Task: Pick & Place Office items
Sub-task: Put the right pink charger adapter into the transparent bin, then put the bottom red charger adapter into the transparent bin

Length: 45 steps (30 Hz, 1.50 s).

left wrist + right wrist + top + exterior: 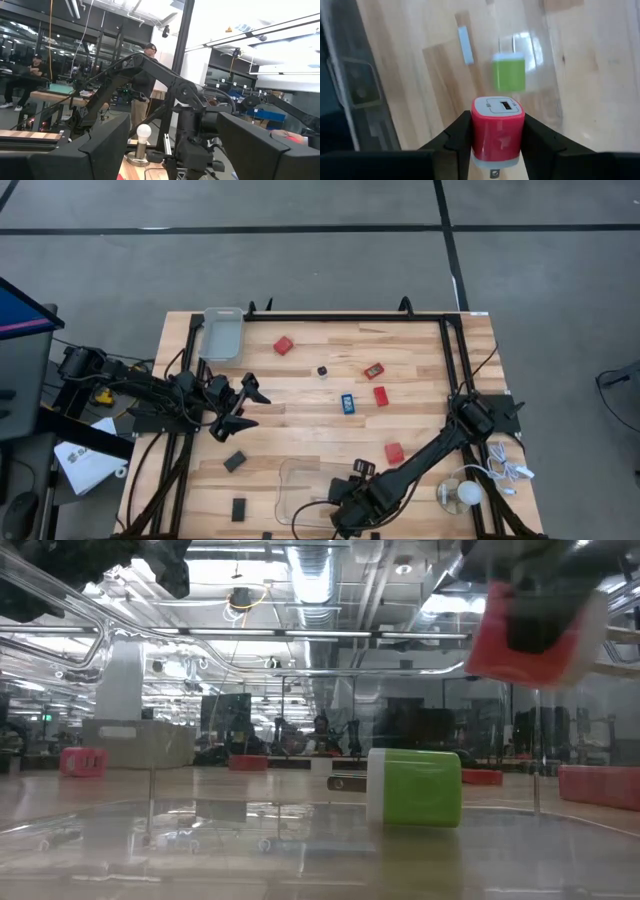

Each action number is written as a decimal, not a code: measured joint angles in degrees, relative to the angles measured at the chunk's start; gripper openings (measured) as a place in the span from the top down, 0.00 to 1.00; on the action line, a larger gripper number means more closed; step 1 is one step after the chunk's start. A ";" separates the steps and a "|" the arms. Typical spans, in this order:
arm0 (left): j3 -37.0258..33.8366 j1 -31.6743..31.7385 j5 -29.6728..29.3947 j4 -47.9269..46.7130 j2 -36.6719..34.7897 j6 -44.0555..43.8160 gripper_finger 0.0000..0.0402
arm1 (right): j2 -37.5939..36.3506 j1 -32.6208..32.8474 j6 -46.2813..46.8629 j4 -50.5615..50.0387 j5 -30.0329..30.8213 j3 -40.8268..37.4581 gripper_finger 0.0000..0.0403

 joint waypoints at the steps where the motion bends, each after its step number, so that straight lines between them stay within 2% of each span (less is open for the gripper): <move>1: 0.00 0.00 0.00 -0.01 0.00 0.00 0.26 | 0.00 -0.03 0.02 -0.61 -0.20 0.00 0.70; 14: 0.00 0.00 0.00 0.00 0.00 0.00 0.26 | 0.02 -1.88 -3.52 -2.68 -0.37 -0.03 0.69; 20: 0.00 0.00 0.00 0.00 0.00 0.00 0.26 | 0.02 -1.84 -3.48 -2.67 0.28 -0.04 0.49; 23: 0.00 0.00 0.00 0.00 0.00 0.00 0.26 | 0.02 -1.67 -3.22 -2.69 2.35 -0.04 0.45; 29: 0.00 0.00 0.00 0.00 0.00 -0.02 0.26 | -0.16 -1.35 -2.53 -3.13 4.97 0.68 0.47; 34: 0.00 0.00 0.01 -0.02 0.00 -0.01 0.26 | -3.28 0.37 -0.60 -4.62 13.15 2.75 0.50; 37: 0.00 0.00 0.01 -0.04 0.00 0.00 0.26 | -7.15 2.08 2.97 -7.94 19.96 3.10 0.50; 40: 0.00 0.00 0.02 -0.14 0.00 -0.02 0.26 | -11.73 3.64 12.20 -16.35 24.69 3.13 0.50; 43: 0.00 0.00 0.02 -0.50 0.02 -0.11 0.26 | -15.48 5.02 26.21 -29.18 25.68 2.69 0.48; 45: 0.00 0.00 0.00 -0.54 0.02 -0.13 0.26 | -17.64 5.89 32.62 -31.60 24.39 0.76 0.46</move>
